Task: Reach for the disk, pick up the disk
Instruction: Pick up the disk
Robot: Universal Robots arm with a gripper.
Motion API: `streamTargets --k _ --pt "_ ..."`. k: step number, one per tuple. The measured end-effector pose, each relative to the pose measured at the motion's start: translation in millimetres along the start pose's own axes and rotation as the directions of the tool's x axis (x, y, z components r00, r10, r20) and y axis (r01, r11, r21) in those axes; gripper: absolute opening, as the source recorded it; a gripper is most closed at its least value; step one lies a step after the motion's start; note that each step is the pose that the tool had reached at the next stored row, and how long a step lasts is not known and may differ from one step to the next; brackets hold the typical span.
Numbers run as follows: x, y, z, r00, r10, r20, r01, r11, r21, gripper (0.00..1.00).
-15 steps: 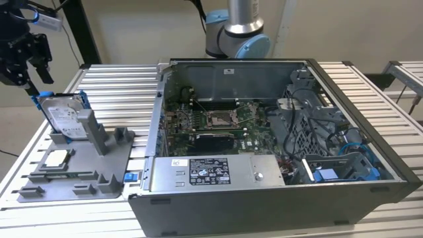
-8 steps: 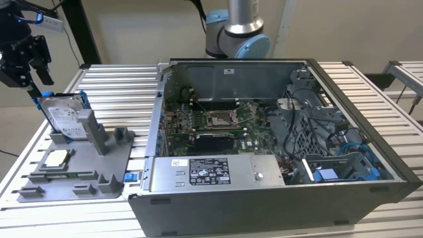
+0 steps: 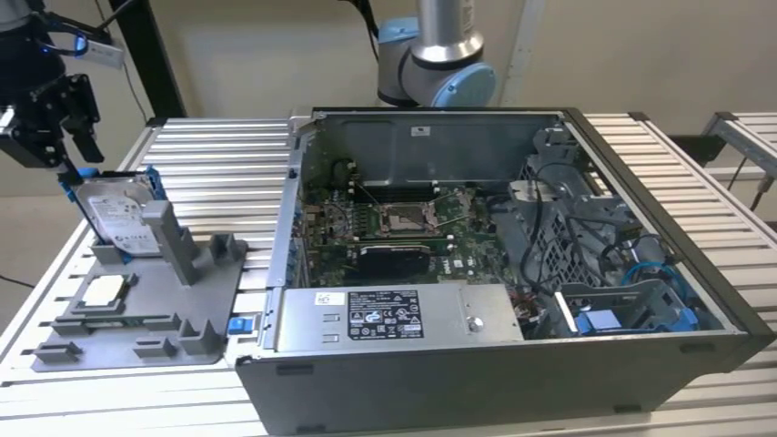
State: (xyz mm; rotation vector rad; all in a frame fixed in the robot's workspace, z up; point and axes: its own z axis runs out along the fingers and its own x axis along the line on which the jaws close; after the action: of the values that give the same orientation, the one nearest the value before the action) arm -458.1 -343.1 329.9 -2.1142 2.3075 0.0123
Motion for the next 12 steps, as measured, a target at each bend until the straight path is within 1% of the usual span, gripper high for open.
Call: streamTargets --k 7,12 --pt "0.3 2.3 11.4 0.9998 -0.021 0.0 0.021 0.9998 -0.0008 1.0" --pt "0.4 2.4 18.5 0.999 -0.045 0.0 0.045 0.999 -0.0041 1.0"
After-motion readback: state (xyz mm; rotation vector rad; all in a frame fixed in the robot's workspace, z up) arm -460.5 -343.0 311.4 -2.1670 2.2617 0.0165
